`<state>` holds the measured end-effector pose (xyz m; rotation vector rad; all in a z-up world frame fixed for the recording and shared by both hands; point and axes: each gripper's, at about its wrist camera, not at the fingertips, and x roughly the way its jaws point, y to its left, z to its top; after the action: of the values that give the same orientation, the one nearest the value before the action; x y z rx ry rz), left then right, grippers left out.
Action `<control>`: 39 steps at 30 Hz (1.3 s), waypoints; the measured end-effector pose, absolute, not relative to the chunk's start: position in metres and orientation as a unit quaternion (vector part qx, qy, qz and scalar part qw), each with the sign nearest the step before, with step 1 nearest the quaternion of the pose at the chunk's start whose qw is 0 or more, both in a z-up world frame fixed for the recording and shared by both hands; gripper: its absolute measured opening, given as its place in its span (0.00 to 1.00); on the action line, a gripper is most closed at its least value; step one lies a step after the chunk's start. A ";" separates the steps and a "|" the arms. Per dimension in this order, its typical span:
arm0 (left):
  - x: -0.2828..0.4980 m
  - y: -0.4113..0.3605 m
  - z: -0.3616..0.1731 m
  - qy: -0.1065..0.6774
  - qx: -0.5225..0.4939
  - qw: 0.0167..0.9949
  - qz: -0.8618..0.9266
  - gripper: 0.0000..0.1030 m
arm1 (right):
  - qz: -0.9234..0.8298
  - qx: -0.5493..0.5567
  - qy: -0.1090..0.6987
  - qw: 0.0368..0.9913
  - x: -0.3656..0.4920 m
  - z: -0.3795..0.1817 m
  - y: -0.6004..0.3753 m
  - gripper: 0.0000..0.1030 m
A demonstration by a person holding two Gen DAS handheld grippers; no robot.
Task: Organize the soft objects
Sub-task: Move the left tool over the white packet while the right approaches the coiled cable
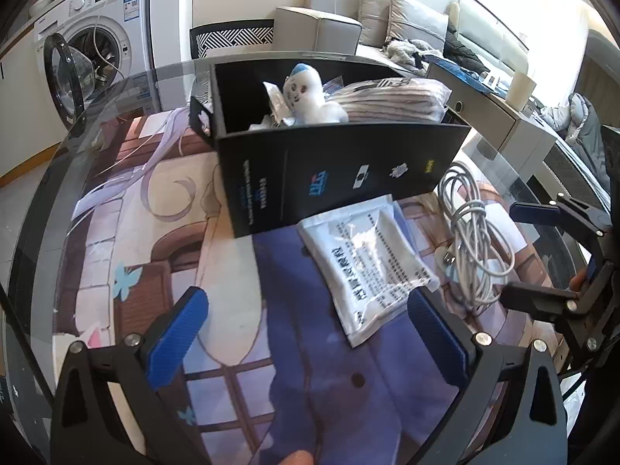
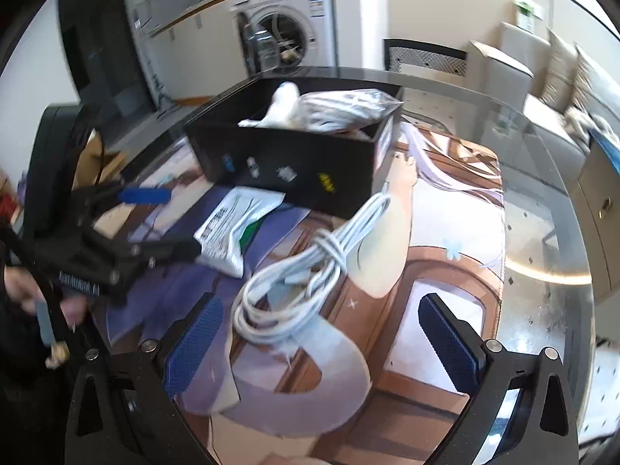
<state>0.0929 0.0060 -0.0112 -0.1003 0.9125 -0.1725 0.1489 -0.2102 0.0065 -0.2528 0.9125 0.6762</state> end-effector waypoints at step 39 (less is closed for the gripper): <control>0.097 0.001 -0.022 0.444 0.004 0.895 -0.044 1.00 | 0.247 -0.096 0.465 0.845 0.163 -0.015 -0.183 0.99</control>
<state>0.0973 0.0012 -0.0222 0.0092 0.9216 -0.0907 0.1634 -0.1830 -0.0145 -0.2018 0.9808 0.5203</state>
